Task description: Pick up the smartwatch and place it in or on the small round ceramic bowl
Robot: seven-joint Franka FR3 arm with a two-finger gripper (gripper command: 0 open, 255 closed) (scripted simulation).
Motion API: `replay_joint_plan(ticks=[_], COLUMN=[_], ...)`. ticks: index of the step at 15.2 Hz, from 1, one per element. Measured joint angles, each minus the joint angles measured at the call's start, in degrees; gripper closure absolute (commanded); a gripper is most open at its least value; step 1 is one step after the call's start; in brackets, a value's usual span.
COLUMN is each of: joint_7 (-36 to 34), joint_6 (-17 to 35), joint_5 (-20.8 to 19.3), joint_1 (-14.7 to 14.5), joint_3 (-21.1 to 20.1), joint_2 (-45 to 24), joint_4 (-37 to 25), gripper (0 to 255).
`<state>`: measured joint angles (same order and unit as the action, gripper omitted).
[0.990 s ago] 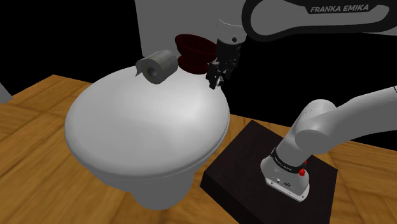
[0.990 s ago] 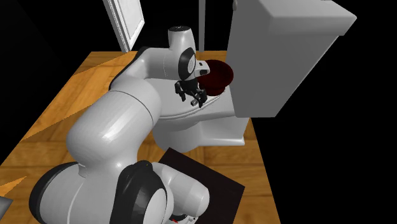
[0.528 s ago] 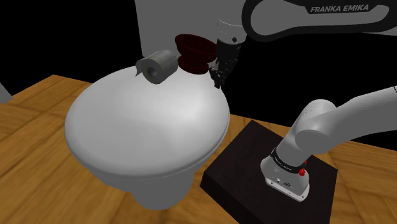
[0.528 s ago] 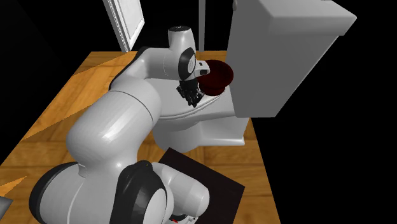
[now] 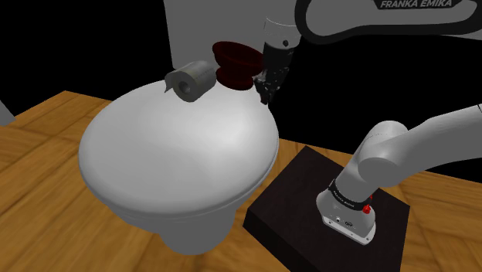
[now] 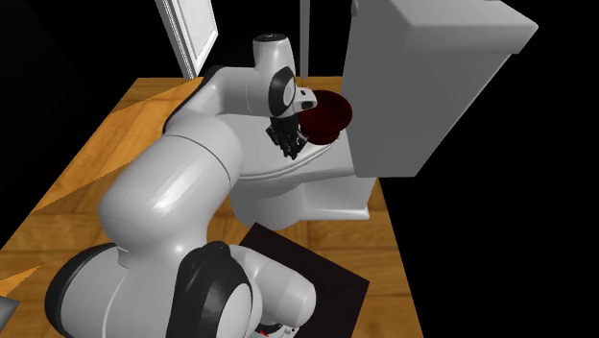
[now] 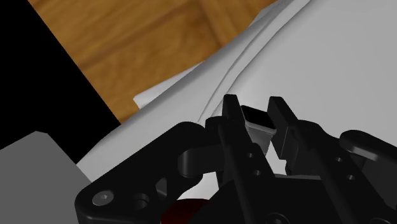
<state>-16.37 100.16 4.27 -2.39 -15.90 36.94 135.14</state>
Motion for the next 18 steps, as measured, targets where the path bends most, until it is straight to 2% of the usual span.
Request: replay_joint_plan(ticks=[18], joint_7=[0.5], joint_6=[-13.2], joint_5=[-1.2], joint_1=[0.9], joint_3=[1.1], joint_2=[-2.6], joint_4=[-15.8], gripper=[255])
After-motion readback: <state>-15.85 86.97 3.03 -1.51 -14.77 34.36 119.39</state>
